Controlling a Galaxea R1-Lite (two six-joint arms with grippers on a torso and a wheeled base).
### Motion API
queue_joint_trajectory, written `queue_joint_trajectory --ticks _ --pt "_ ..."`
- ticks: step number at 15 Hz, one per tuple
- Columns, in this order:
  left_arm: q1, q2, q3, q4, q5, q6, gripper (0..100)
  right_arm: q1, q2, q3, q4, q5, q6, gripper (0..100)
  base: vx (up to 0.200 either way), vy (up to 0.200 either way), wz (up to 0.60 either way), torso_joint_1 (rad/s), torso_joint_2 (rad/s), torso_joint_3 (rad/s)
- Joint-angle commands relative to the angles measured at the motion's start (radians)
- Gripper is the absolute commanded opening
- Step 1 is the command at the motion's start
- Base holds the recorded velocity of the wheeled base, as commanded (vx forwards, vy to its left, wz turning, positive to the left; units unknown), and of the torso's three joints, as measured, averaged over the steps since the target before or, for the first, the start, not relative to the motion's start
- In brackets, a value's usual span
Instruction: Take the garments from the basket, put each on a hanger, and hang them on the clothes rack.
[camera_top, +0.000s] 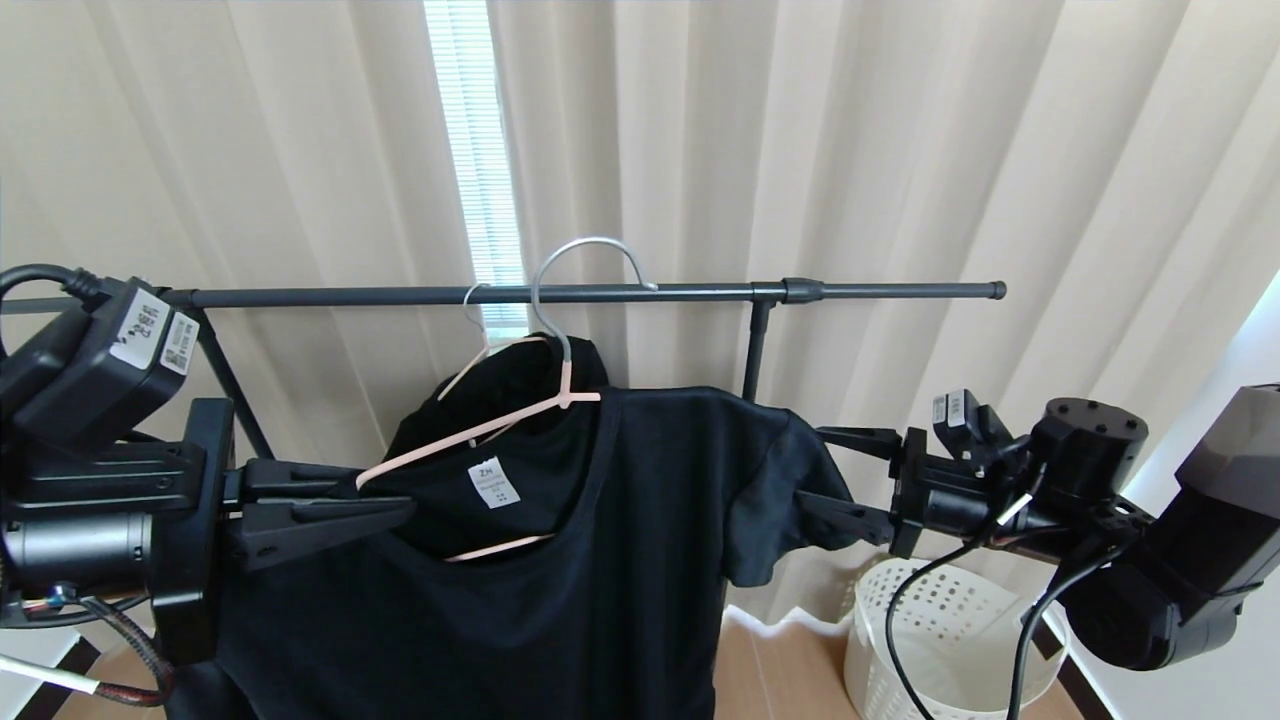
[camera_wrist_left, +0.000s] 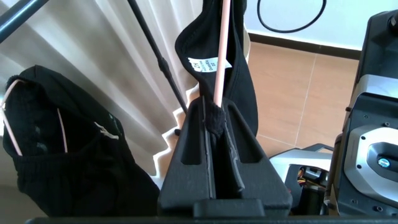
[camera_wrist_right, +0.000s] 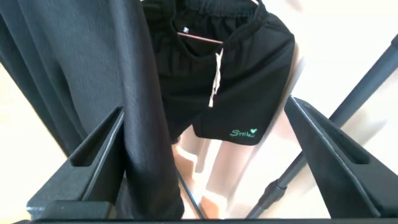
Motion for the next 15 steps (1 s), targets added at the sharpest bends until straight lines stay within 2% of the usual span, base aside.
queue_joint_trajectory --ticks 1,7,11,15 --pt "0.000 -0.001 0.002 0.000 0.000 0.000 0 -0.007 0.010 -0.007 0.000 0.000 0.000 0 0.000 0.000 0.00 0.000 0.00 0.000" --pt "0.024 -0.029 0.019 0.000 0.000 0.002 0 -0.027 0.035 -0.031 0.000 0.000 0.000 0 0.000 0.000 0.00 0.000 0.00 0.000" --pt "0.078 -0.056 0.044 0.000 -0.002 0.002 0 -0.040 0.056 -0.047 0.000 0.000 0.001 0 0.000 0.000 0.00 0.000 0.00 0.000" --pt "0.096 -0.073 0.067 0.000 -0.003 0.002 0 -0.079 0.107 -0.097 0.002 0.000 0.001 0 0.000 0.000 0.00 0.000 0.00 0.000"
